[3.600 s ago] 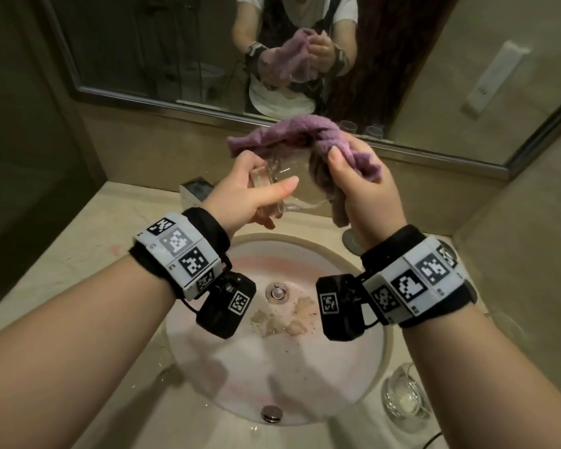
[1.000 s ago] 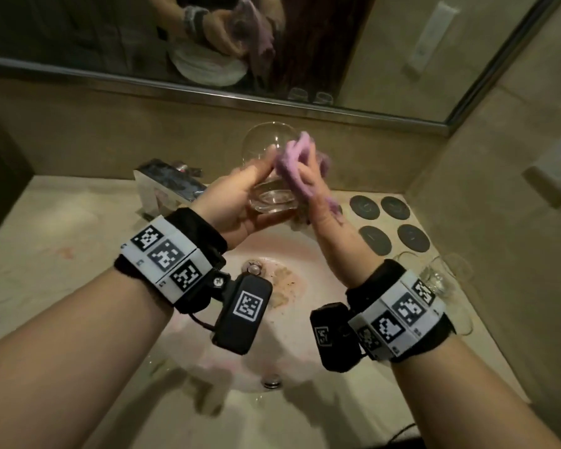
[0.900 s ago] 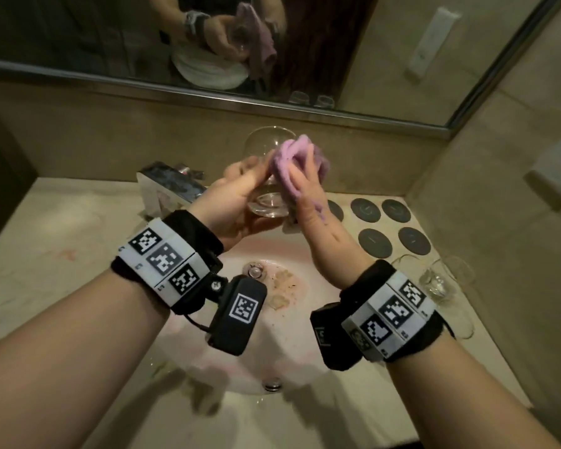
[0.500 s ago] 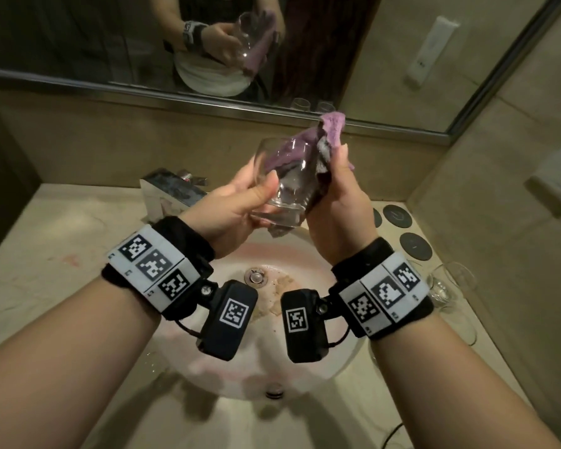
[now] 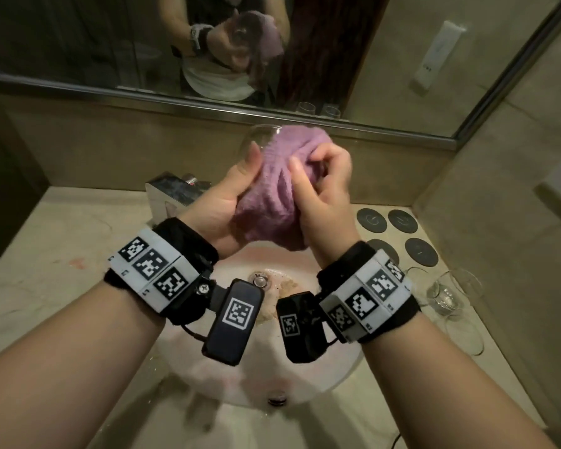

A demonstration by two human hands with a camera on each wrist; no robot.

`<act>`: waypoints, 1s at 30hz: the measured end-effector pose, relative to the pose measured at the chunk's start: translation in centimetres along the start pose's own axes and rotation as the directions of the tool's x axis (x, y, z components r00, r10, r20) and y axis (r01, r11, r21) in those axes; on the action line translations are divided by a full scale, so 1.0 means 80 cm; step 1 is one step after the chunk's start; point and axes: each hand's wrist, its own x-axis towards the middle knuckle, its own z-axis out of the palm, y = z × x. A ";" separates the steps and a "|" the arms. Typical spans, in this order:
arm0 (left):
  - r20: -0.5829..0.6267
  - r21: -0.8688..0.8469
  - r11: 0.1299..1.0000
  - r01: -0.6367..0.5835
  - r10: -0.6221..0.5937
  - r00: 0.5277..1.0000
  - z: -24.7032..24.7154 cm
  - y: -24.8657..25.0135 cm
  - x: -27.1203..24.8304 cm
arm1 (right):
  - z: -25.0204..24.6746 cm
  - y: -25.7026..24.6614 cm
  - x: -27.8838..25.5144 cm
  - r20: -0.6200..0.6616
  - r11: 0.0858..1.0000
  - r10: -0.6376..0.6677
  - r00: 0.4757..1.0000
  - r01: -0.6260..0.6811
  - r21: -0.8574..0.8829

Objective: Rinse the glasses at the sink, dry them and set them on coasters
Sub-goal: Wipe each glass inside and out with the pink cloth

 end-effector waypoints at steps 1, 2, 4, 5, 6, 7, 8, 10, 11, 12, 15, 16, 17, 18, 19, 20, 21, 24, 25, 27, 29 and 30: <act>0.004 0.038 0.999 0.005 -0.005 1.000 -0.001 -0.002 0.002 | 0.001 0.003 -0.003 -0.055 0.998 -0.042 0.998 0.039 -0.048; -0.010 0.069 0.998 0.011 -0.010 1.000 0.000 -0.002 0.002 | 0.003 0.002 -0.003 -0.083 0.999 -0.041 0.996 0.038 -0.039; -0.059 0.136 0.990 -0.030 0.038 0.998 -0.001 -0.003 0.003 | 0.005 0.003 -0.003 -0.011 0.997 0.041 0.999 -0.040 0.066; -0.083 0.171 0.983 -0.062 0.077 0.994 -0.002 -0.003 0.003 | 0.004 0.000 -0.005 0.039 0.992 0.081 0.996 -0.085 0.094; -0.077 0.210 0.973 -0.096 0.115 0.990 -0.002 -0.004 0.002 | 0.001 0.003 -0.005 0.084 0.989 0.098 0.992 -0.107 0.107; -0.067 0.227 0.966 -0.122 0.141 0.988 0.001 -0.004 0.000 | 0.000 0.006 -0.005 0.102 0.990 0.102 0.990 -0.111 0.092; -0.065 0.245 0.960 -0.135 0.156 0.986 0.000 -0.004 0.000 | -0.001 0.009 -0.007 0.110 0.992 0.099 0.989 -0.107 0.074; -0.084 0.280 0.953 -0.117 0.145 0.986 0.001 -0.002 0.001 | 0.001 0.009 -0.011 0.113 0.996 0.094 0.989 -0.095 0.000; -0.085 0.291 0.951 -0.100 0.130 0.988 0.001 -0.002 0.003 | 0.003 0.009 -0.013 0.113 0.996 0.082 0.990 -0.077 -0.046; -0.093 0.303 0.949 -0.086 0.119 0.989 0.000 -0.002 0.004 | 0.004 0.009 -0.015 0.112 0.995 0.061 0.992 -0.052 -0.083; -0.061 0.311 0.947 -0.077 0.100 0.993 -0.002 0.000 0.005 | 0.003 0.005 -0.014 0.102 0.998 0.049 0.994 -0.046 -0.035; -0.029 0.311 0.948 -0.070 0.083 0.996 -0.001 0.001 0.005 | 0.001 0.001 -0.012 0.115 0.993 0.110 0.987 -0.115 0.041; 0.024 0.304 0.950 -0.076 0.072 0.997 -0.001 0.001 0.004 | 0.000 -0.001 -0.008 0.121 0.976 0.183 0.976 -0.195 0.094; 0.068 0.301 0.950 -0.080 0.062 0.996 0.001 0.002 0.003 | -0.002 -0.005 -0.005 0.114 0.954 0.263 0.958 -0.276 0.118; 0.083 0.304 0.950 -0.073 0.050 0.995 0.003 0.005 0.002 | -0.004 -0.010 -0.003 0.097 0.930 0.335 0.937 -0.346 0.127; 0.082 0.316 0.947 -0.060 0.036 0.996 0.004 0.007 0.000 | -0.006 -0.012 -0.001 0.092 0.903 0.386 0.918 -0.397 0.166; 0.064 0.341 0.939 -0.044 0.024 0.998 0.001 0.008 0.000 | -0.008 -0.012 0.001 0.081 0.888 0.406 0.910 -0.414 0.200; -0.031 0.435 0.900 -0.036 0.055 0.998 0.004 0.014 0.001 | -0.009 -0.011 0.004 -0.006 0.911 0.370 0.929 -0.361 0.200; -0.066 0.456 0.888 -0.063 0.104 0.992 0.006 0.018 0.001 | -0.008 -0.009 0.005 -0.030 0.930 0.340 0.940 -0.331 0.162; -0.143 0.489 0.864 -0.119 0.214 0.966 0.007 0.020 0.004 | -0.004 -0.008 0.005 -0.028 0.967 0.223 0.974 -0.218 0.130; -0.178 0.465 0.873 -0.148 0.256 0.950 0.009 0.019 0.006 | 0.001 -0.008 0.005 -0.035 0.997 0.047 0.998 -0.045 0.069; -0.177 0.409 0.897 -0.167 0.257 0.950 0.012 0.018 0.006 | 0.003 -0.007 0.006 -0.042 0.999 -0.037 0.998 0.037 0.002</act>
